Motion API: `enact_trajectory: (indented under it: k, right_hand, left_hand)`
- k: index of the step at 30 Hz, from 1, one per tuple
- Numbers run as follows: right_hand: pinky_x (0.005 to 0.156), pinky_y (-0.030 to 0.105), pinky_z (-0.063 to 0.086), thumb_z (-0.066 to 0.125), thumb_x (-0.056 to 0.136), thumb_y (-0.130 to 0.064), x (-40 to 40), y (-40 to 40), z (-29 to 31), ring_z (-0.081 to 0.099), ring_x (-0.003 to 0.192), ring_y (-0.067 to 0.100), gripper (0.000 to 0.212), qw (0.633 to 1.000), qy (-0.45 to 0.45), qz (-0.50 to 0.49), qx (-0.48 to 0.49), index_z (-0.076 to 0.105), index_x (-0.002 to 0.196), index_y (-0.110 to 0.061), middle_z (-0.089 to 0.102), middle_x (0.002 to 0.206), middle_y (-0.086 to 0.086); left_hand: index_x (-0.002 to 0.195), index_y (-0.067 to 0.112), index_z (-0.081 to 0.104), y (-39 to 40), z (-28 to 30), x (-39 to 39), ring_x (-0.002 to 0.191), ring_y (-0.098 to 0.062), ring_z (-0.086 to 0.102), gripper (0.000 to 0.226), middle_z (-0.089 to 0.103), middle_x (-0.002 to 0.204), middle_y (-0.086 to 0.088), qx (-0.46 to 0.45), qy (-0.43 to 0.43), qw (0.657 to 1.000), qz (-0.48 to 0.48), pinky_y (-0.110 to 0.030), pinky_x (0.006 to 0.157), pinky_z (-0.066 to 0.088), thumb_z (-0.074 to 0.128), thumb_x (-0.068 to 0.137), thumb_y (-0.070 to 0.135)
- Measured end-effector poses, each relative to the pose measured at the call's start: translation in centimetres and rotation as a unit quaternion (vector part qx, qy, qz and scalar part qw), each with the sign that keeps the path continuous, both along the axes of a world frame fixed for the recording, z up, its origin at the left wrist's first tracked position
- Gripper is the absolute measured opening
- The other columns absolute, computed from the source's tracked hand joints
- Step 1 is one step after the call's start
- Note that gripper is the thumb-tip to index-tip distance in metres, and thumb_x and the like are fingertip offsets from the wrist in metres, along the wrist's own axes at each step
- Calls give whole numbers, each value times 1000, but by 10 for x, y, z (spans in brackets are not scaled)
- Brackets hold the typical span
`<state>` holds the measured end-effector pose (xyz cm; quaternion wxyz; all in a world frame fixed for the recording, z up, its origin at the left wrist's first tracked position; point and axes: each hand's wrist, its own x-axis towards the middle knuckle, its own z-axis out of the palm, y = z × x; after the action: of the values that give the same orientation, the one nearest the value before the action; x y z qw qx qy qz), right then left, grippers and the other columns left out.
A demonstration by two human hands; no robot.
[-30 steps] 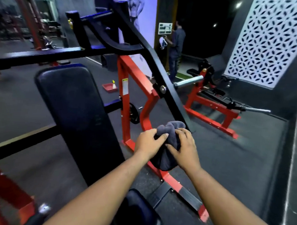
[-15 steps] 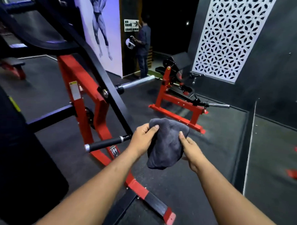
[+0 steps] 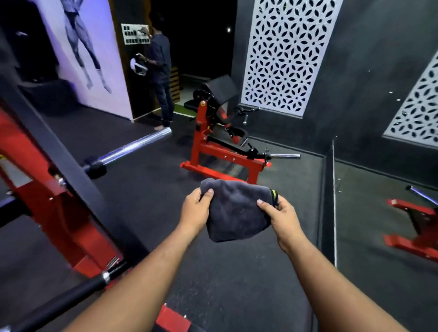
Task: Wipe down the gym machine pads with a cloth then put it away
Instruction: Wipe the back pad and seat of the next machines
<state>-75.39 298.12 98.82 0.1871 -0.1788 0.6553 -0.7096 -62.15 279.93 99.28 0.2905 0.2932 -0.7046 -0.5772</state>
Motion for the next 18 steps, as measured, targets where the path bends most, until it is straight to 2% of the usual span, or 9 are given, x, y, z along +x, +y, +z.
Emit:
enact_trajectory:
  k: [3, 6, 9, 12, 13, 15, 18]
  right_hand:
    - [89, 33, 57, 73, 92, -8, -45, -12, 4, 73, 98, 18, 18, 1000, -7, -15, -9, 73, 109, -13, 78, 106, 7]
    - [95, 38, 57, 75, 90, -6, -90, -24, 0, 73, 104, 24, 24, 1000, 1, -12, -9, 71, 113, -9, 78, 109, 10]
    - [93, 37, 56, 74, 88, 0, -140, -34, -7, 72, 99, 20, 22, 1000, 10, -20, -7, 70, 108, -9, 78, 107, 9]
    - [88, 35, 55, 74, 87, 2, -195, -40, -18, 70, 91, 17, 16, 1000, 8, -21, -13, 69, 101, -7, 77, 99, 9]
    - [87, 36, 55, 74, 87, 1, -219, -43, -22, 69, 91, 18, 16, 1000, 3, -13, -17, 69, 101, -5, 76, 99, 11]
    - [85, 38, 55, 74, 88, -2, -256, -49, -27, 69, 92, 22, 18, 999, -22, 1, -30, 69, 105, -3, 76, 103, 16]
    - [73, 29, 54, 69, 95, -16, -317, -60, -24, 67, 88, 19, 10, 991, -116, 34, -53, 69, 102, -10, 75, 98, 9]
  left_hand:
    - [104, 21, 73, -14, 1, -47, 98, -9, 70, 17, 77, 100, 6, 76, 38, 996, -14, -24, 82, 56, 56, 104, 18]
    - [104, 22, 73, -27, -3, -90, 101, -11, 72, 18, 78, 101, 5, 112, 57, 992, -9, -23, 81, 55, 56, 104, 17]
    - [117, 21, 68, -43, -1, -138, 98, -5, 70, 20, 76, 103, 6, 114, 90, 989, 7, -16, 83, 53, 57, 103, 11]
    - [140, 18, 54, -57, 0, -189, 86, -2, 65, 40, 70, 95, 3, 54, 69, 996, 12, -15, 81, 52, 62, 101, 13]
    - [142, 18, 51, -61, -2, -210, 88, 1, 66, 46, 70, 101, 5, 30, 58, 998, -2, -13, 82, 51, 66, 99, 14]
    - [145, 24, 48, -64, -4, -240, 106, 8, 64, 58, 65, 123, 12, -8, 32, 999, -33, -11, 90, 50, 73, 94, 14]
    - [147, 29, 47, -73, -5, -299, 128, 3, 55, 69, 57, 141, 12, -48, -4, 998, -51, -20, 108, 45, 77, 88, 11]
